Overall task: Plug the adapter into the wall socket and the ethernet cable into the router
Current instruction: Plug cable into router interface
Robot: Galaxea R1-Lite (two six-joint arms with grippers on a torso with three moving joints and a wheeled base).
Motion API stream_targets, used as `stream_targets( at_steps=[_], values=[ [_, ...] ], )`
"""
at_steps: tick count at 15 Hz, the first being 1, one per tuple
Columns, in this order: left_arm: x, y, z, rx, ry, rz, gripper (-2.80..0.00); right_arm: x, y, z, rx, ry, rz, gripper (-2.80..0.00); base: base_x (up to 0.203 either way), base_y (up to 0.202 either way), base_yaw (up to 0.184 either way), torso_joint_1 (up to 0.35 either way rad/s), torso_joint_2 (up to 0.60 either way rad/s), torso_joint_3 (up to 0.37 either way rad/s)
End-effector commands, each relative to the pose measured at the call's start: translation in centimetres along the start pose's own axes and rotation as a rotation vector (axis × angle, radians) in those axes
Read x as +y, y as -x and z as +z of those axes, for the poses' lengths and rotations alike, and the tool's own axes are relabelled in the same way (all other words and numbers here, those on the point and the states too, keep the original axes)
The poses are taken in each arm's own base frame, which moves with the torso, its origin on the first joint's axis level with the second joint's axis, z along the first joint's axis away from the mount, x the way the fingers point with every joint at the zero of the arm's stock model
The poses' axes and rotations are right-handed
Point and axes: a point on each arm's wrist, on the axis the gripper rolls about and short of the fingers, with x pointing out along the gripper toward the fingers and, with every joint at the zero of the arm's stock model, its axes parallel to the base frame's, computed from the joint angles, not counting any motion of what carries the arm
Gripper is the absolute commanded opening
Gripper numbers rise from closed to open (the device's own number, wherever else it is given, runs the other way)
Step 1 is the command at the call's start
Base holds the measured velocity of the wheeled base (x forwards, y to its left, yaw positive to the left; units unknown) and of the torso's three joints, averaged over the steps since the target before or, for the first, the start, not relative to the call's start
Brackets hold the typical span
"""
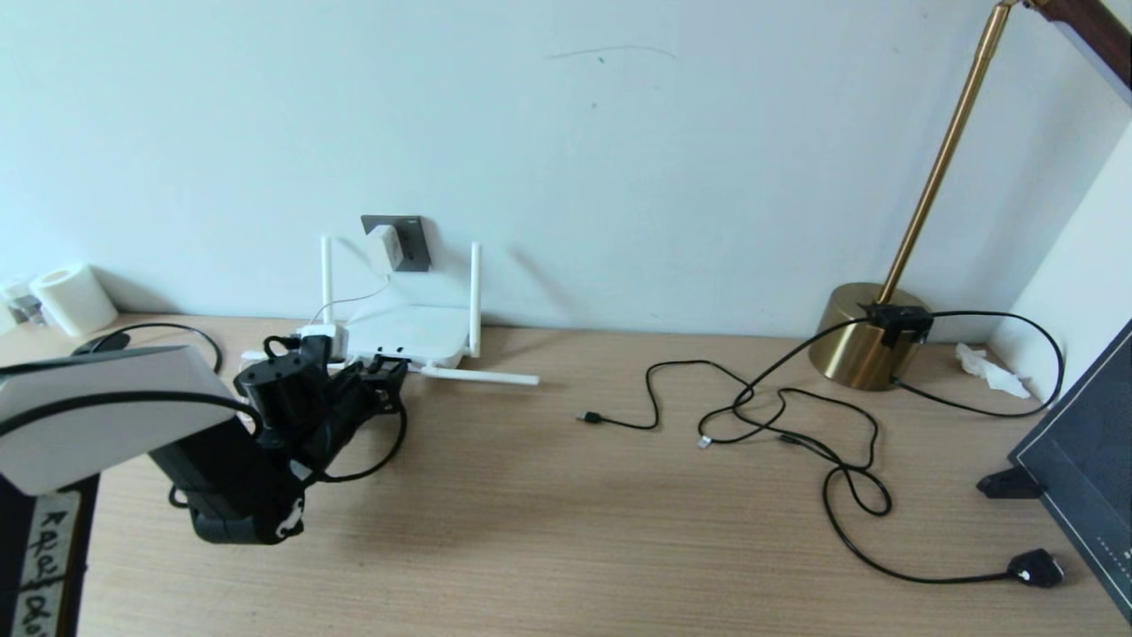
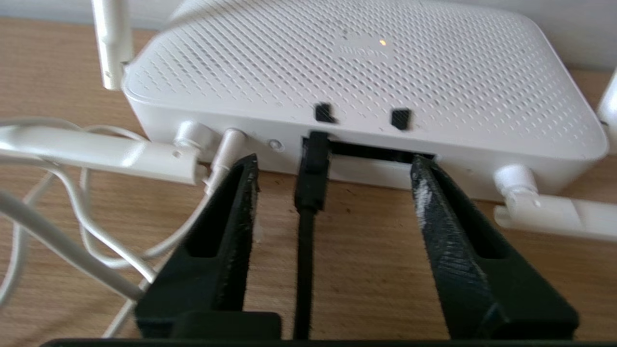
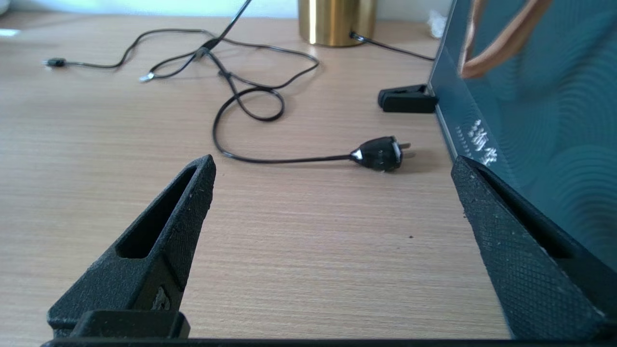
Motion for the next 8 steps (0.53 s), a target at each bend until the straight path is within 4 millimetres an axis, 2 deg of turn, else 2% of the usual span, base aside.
stream_targets(
  at_steps=[1, 6, 8],
  values=[
    [0.0, 0.2, 0.2, -0.005, 0.0, -0.002, 0.0, 0.0, -0.1, -0.3, 0.011, 0.0, 0.0, 0.0, 0.0, 0.0, 0.0, 0.0, 0.0, 0.0],
    [-0.3, 0.9, 0.0, -0.011, -0.003, -0.005, 0.0, 0.0, -0.1, -0.3, 0.011, 0.0, 0.0, 0.0, 0.0, 0.0, 0.0, 0.0, 0.0, 0.0],
    [-0.2, 1.8, 0.7, -0.034, -0.005, -0.004, 0.0, 0.0, -0.1, -0.3, 0.011, 0.0, 0.0, 0.0, 0.0, 0.0, 0.0, 0.0, 0.0, 0.0]
  ],
)
